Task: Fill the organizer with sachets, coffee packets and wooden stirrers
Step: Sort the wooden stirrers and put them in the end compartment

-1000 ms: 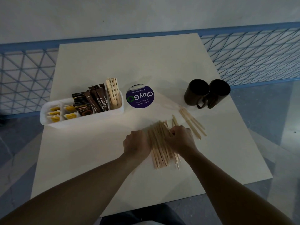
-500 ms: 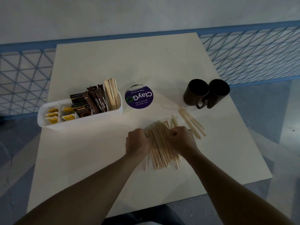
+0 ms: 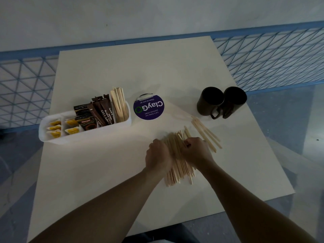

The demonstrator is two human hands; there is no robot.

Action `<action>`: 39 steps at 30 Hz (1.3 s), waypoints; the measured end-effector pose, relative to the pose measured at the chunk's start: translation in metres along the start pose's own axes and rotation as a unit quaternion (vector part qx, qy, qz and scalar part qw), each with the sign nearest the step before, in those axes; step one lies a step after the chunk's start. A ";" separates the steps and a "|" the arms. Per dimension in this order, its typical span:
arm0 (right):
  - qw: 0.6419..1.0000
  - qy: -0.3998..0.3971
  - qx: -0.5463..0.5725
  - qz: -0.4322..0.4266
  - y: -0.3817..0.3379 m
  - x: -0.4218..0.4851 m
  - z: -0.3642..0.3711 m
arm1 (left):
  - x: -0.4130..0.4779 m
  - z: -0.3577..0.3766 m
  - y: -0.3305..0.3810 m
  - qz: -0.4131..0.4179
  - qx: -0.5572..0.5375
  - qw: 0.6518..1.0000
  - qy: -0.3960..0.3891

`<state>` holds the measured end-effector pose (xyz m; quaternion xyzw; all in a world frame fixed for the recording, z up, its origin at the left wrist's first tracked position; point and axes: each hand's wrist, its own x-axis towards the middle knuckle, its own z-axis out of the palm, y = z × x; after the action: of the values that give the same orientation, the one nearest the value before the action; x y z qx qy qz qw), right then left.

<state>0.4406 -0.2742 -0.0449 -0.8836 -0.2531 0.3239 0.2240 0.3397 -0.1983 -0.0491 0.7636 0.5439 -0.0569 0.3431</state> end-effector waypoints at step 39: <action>0.999 -0.012 -0.018 -0.030 -0.043 0.005 -0.018 | 0.022 -0.071 -0.005 -0.071 -0.246 0.963 -0.086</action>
<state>0.4432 -0.2424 -0.0103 -0.8755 -0.2882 0.3228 0.2149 0.3237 -0.1387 -0.0080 0.6076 0.5622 -0.0116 0.5609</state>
